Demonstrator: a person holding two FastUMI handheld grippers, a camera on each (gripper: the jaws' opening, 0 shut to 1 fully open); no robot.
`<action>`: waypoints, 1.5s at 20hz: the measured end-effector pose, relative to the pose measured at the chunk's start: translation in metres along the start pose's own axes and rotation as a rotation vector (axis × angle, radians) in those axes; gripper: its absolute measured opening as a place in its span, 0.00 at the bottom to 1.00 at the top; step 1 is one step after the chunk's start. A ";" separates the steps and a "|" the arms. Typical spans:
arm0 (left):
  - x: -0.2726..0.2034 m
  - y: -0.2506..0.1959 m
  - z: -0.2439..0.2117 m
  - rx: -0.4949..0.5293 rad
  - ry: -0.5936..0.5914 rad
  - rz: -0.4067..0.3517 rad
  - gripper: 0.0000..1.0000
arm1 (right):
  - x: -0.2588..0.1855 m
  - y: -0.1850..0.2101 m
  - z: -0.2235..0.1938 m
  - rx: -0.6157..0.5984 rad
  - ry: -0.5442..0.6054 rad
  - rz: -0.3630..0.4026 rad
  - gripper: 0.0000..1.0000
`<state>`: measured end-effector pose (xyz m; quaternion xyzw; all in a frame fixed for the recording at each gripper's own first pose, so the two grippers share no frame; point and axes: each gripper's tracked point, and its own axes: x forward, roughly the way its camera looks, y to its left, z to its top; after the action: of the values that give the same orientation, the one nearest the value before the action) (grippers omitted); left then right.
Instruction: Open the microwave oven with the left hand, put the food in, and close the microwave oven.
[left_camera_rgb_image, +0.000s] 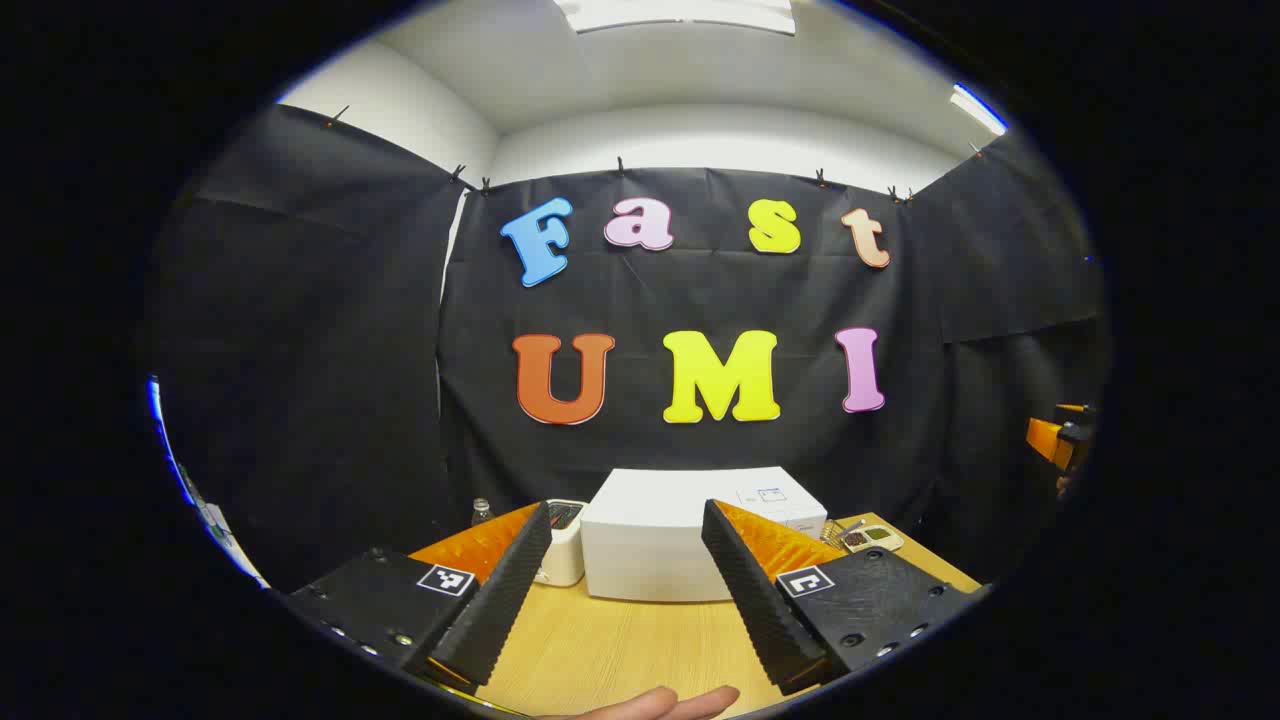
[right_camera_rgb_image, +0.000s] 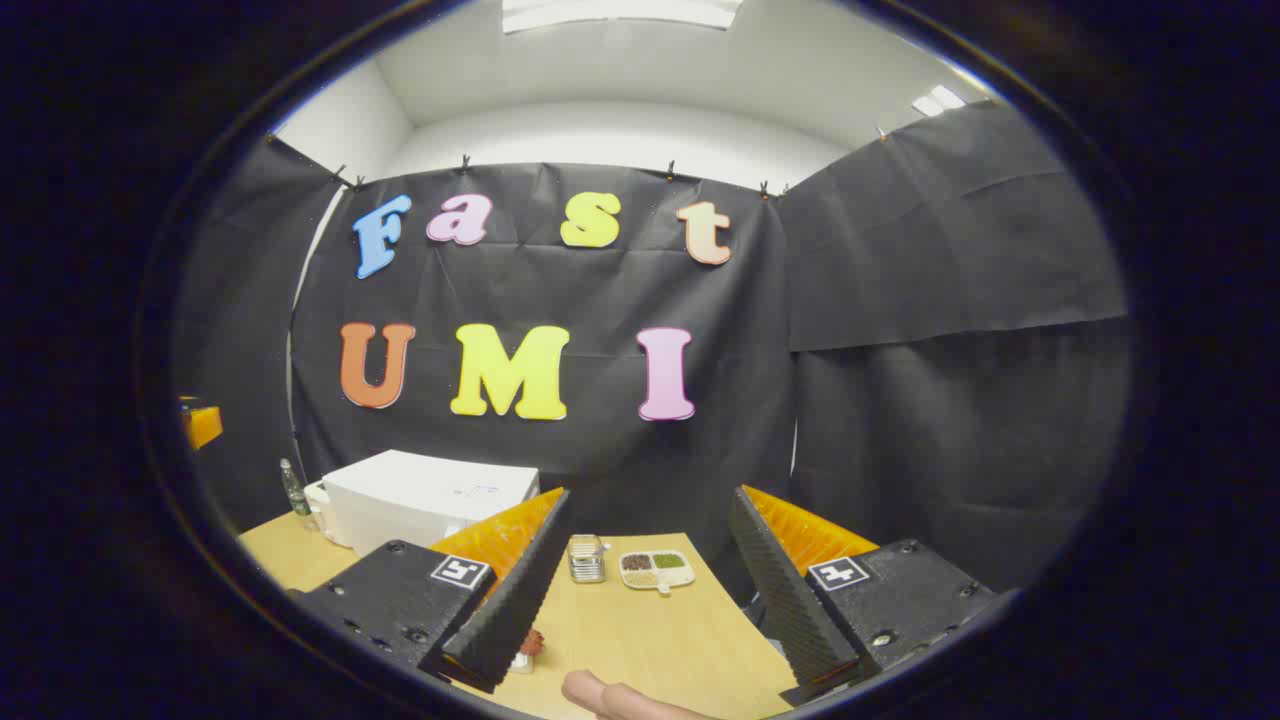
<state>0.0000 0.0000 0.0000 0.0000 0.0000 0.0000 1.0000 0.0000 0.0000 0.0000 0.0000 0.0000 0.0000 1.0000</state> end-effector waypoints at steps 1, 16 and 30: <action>-0.001 -0.002 0.002 -0.008 -0.012 -0.011 0.94 | 0.001 -0.002 -0.002 0.003 0.002 -0.001 1.00; 0.010 -0.032 -0.011 -0.032 0.013 -0.084 0.94 | -0.008 -0.041 -0.002 0.032 -0.041 -0.062 1.00; 0.108 -0.148 -0.113 -0.015 0.090 -0.179 0.94 | 0.001 -0.065 -0.023 0.004 -0.023 -0.021 1.00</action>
<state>0.1079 -0.1479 -0.1132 -0.0073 0.0447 -0.0896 0.9949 0.0005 -0.0654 -0.0226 0.0018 -0.0117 -0.0105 0.9999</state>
